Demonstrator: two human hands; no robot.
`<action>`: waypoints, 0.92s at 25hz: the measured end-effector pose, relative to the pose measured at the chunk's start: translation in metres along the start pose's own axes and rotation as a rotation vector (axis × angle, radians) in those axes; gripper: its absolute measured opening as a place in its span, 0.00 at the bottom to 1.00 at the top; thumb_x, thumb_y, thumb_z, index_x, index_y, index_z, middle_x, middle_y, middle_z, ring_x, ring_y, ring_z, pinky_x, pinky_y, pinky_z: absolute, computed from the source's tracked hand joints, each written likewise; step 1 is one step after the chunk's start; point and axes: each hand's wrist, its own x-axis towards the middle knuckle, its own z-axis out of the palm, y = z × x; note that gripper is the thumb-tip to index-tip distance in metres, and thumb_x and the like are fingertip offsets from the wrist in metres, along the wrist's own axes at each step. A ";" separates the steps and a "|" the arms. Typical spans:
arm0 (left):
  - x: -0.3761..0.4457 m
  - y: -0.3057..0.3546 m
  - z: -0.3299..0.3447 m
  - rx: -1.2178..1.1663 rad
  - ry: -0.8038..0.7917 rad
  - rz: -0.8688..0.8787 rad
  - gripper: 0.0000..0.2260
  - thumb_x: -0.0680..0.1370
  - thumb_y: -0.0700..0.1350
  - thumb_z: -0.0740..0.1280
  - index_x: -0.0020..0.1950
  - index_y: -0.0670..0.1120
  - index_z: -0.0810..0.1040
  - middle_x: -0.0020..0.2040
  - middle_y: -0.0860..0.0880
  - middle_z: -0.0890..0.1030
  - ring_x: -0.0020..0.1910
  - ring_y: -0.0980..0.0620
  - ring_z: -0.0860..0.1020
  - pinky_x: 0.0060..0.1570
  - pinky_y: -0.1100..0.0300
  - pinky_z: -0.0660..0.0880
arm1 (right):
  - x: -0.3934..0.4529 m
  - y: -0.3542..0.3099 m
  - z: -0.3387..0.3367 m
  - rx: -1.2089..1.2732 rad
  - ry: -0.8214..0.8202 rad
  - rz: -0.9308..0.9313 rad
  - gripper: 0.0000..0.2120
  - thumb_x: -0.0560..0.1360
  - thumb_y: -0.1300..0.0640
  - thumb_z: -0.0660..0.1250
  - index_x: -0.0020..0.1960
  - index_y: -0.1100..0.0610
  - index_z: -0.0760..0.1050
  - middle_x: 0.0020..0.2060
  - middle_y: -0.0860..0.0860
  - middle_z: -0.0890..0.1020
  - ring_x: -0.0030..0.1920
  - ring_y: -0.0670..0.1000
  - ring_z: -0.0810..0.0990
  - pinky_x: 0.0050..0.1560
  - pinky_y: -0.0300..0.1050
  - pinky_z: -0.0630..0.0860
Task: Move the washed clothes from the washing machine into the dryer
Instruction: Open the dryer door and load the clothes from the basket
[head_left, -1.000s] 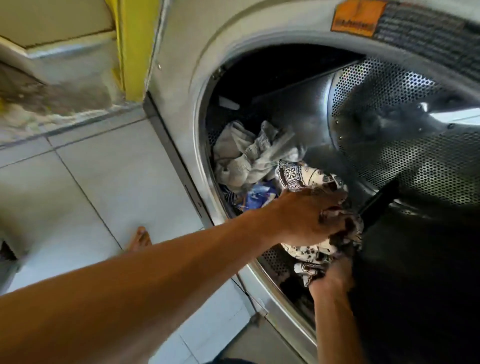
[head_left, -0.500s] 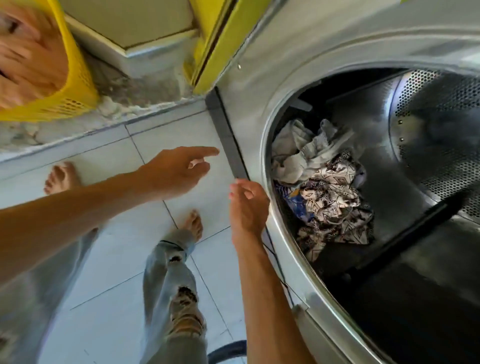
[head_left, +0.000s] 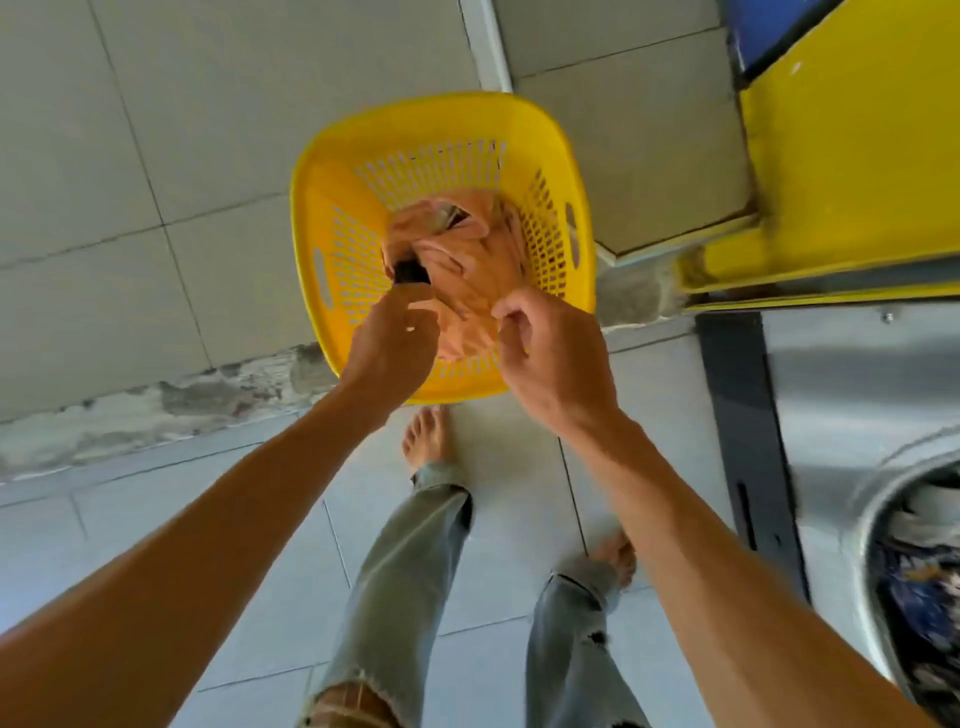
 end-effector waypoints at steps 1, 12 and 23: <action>0.020 -0.008 -0.009 -0.010 0.014 -0.029 0.17 0.71 0.46 0.61 0.57 0.58 0.76 0.49 0.46 0.84 0.43 0.44 0.82 0.46 0.43 0.82 | 0.021 -0.003 0.014 0.005 -0.014 -0.032 0.10 0.74 0.55 0.64 0.53 0.52 0.79 0.49 0.52 0.84 0.52 0.56 0.82 0.50 0.47 0.77; 0.092 -0.055 0.001 -0.006 -0.115 -0.232 0.20 0.73 0.49 0.66 0.65 0.53 0.73 0.55 0.41 0.81 0.51 0.40 0.81 0.49 0.46 0.79 | 0.124 0.072 0.126 -0.044 -0.390 0.373 0.40 0.66 0.48 0.74 0.75 0.55 0.65 0.71 0.54 0.71 0.69 0.53 0.72 0.64 0.45 0.73; 0.041 -0.013 0.007 -0.938 -0.441 -0.300 0.28 0.75 0.64 0.65 0.71 0.51 0.72 0.66 0.48 0.79 0.68 0.47 0.75 0.72 0.48 0.64 | 0.006 -0.024 -0.035 0.762 -0.536 0.469 0.11 0.65 0.61 0.68 0.47 0.60 0.82 0.37 0.54 0.85 0.38 0.45 0.80 0.38 0.36 0.74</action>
